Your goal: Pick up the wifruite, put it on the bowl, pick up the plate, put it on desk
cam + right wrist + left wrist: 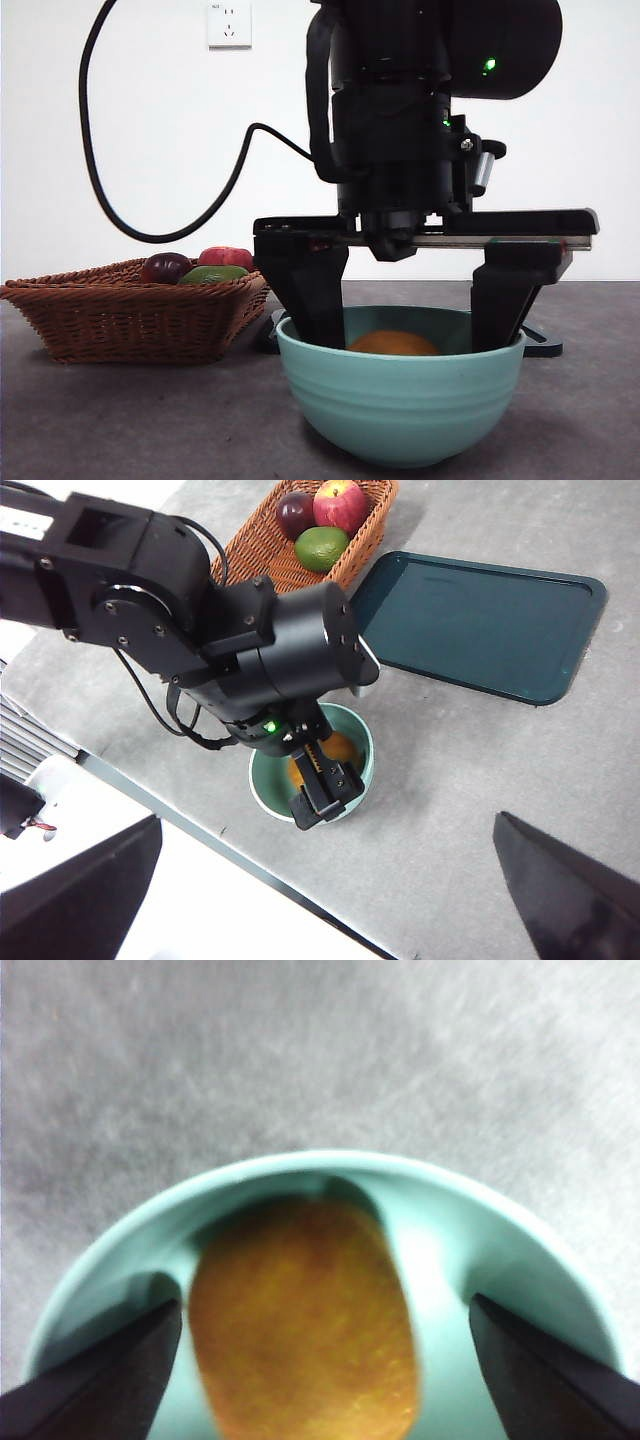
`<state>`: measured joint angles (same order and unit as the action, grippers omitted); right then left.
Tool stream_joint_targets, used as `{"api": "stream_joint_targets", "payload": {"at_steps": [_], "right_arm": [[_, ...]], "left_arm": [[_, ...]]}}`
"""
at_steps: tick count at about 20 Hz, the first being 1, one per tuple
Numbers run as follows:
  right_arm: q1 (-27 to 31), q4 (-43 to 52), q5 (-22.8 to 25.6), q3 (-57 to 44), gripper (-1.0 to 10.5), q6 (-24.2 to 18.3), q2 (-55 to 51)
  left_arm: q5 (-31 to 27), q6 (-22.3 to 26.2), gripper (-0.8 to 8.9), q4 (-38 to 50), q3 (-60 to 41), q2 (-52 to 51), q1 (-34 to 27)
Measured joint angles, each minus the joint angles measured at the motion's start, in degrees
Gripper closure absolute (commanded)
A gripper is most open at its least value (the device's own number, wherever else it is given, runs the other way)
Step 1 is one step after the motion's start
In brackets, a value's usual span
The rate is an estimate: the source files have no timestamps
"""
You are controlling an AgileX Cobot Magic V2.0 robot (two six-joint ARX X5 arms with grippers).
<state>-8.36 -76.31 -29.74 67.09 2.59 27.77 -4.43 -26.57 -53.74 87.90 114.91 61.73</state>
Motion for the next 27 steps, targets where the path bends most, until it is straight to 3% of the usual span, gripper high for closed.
{"api": "stream_joint_targets", "payload": {"at_steps": [5,10,23,27], "right_arm": [[0.0,0.0,0.0,0.0,3.3,-0.5,0.0],[0.0,0.0,0.0,0.0,3.3,-0.7,0.0],[0.0,0.0,0.0,0.0,3.3,-0.7,0.0],[0.0,0.0,0.0,0.0,3.3,0.2,0.0]], "left_arm": [[0.0,0.1,3.13,0.5,0.0,-3.4,0.0],[-0.1,0.8,2.52,0.4,0.0,-13.4,0.0],[-0.1,16.6,2.52,-15.8,0.1,-45.3,0.0],[-0.1,18.1,2.53,-18.1,-0.7,-53.4,0.0]]}}
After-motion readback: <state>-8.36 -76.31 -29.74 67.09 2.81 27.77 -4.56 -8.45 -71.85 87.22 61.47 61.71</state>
